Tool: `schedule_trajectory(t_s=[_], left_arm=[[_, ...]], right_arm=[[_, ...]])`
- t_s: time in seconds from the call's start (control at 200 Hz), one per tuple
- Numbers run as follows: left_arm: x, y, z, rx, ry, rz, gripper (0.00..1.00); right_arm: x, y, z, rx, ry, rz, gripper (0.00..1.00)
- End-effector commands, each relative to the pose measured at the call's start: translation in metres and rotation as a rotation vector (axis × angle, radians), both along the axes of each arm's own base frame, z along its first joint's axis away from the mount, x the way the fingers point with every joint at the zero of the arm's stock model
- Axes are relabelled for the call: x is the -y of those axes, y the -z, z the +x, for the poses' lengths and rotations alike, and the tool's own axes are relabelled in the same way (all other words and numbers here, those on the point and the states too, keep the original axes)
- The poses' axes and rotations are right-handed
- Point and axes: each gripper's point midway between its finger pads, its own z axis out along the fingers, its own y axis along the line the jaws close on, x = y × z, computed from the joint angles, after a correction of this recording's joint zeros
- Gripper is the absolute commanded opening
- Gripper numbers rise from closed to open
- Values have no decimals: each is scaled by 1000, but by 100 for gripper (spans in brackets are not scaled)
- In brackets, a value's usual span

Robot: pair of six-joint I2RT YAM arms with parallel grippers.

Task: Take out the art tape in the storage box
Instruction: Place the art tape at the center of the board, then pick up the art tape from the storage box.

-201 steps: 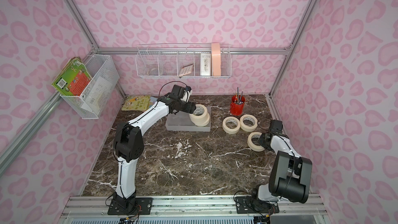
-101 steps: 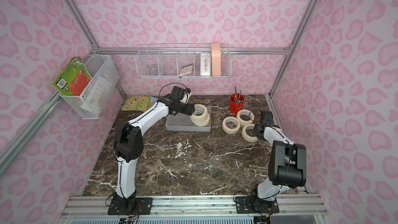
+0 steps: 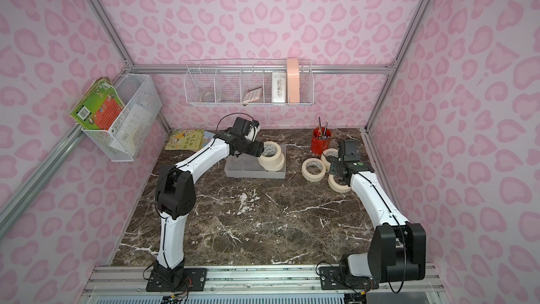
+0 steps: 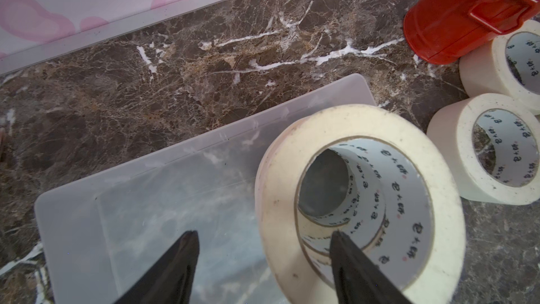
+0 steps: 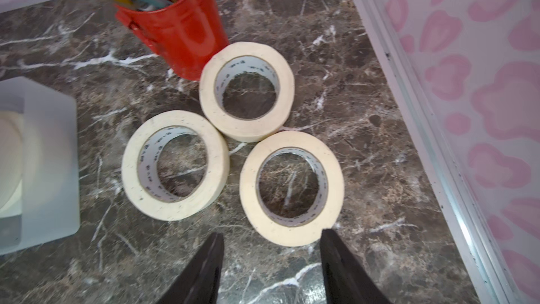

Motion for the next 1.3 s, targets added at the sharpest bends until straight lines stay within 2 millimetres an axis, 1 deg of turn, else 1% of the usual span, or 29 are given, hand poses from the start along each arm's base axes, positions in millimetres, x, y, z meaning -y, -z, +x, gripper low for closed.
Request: schedule_trajectory(t_s=[0.0,0.055,0.185,0.22,0.25,0.305,0.37,0.445,0.465,0.481,0.491,0.501,0.561,0.616,0.646,0.701,0.751,0.801,0.831,0.846,0.856,0.866,0.891,0.961,1.046,1.126,1.201,1.296], left_arm=[[6,7,-1,-29,8,-15,69],[9,11,0,-34,8,-14,60],[10,6,1,-17,2,-13,28],[9,2,2,-8,0,-10,21],[8,0,2,-4,-1,-8,17],[5,-6,1,9,-5,9,13],[-2,-19,0,35,-12,35,7],[-9,-41,-4,78,-12,57,1],[-10,-47,-6,91,-12,63,0],[-11,-52,-7,101,-11,67,0],[-12,-55,-8,106,-10,70,0],[-12,-58,-9,114,-8,74,0],[-15,-74,-16,153,-3,100,0],[-16,-87,-25,175,8,115,0],[-15,-92,-31,181,17,120,0],[-14,-99,-43,191,32,124,0],[-10,-104,-56,195,49,119,0],[-3,-104,-69,190,75,111,0],[2,-103,-76,187,91,109,0],[5,-102,-80,185,98,110,0],[6,-102,-82,185,101,110,0],[9,-101,-84,184,105,110,0],[13,-99,-89,178,115,107,0],[35,-93,-104,158,159,71,0],[63,-79,-117,129,207,36,0],[91,-61,-127,84,253,9,0],[115,-44,-136,30,285,-27,0],[146,-24,-144,-11,323,-63,0]], right_arm=[[-29,-4,-1,-18,-86,15,54],[-45,-7,1,-20,-132,19,54],[-83,-14,5,-13,-230,43,53],[-93,-17,7,-9,-253,49,53],[-102,-19,7,-6,-276,53,53],[-116,-23,10,1,-306,60,53],[-133,-30,12,14,-343,66,52],[-155,-41,14,34,-393,79,52],[-160,-41,14,33,-406,83,52],[-163,-39,13,28,-413,86,52],[-168,-50,16,51,-421,95,52],[-170,-53,17,59,-426,100,53],[-186,-61,18,74,-460,125,52],[-193,-64,20,81,-474,138,52],[-192,-65,21,82,-461,140,52],[-182,-64,25,82,-415,128,52],[-166,-62,28,77,-367,133,51],[-148,-62,29,80,-326,161,51],[-132,-60,30,82,-293,170,51],[-125,-64,32,94,-278,174,51],[-119,-56,29,77,-264,169,51],[-114,-53,28,74,-252,167,51],[-101,-52,27,77,-222,160,51],[-66,-50,24,94,-144,150,50],[-30,-48,18,104,-73,152,50],[-5,-44,12,102,-21,141,50],[11,-39,7,99,13,142,50],[26,-34,2,98,44,147,50]])
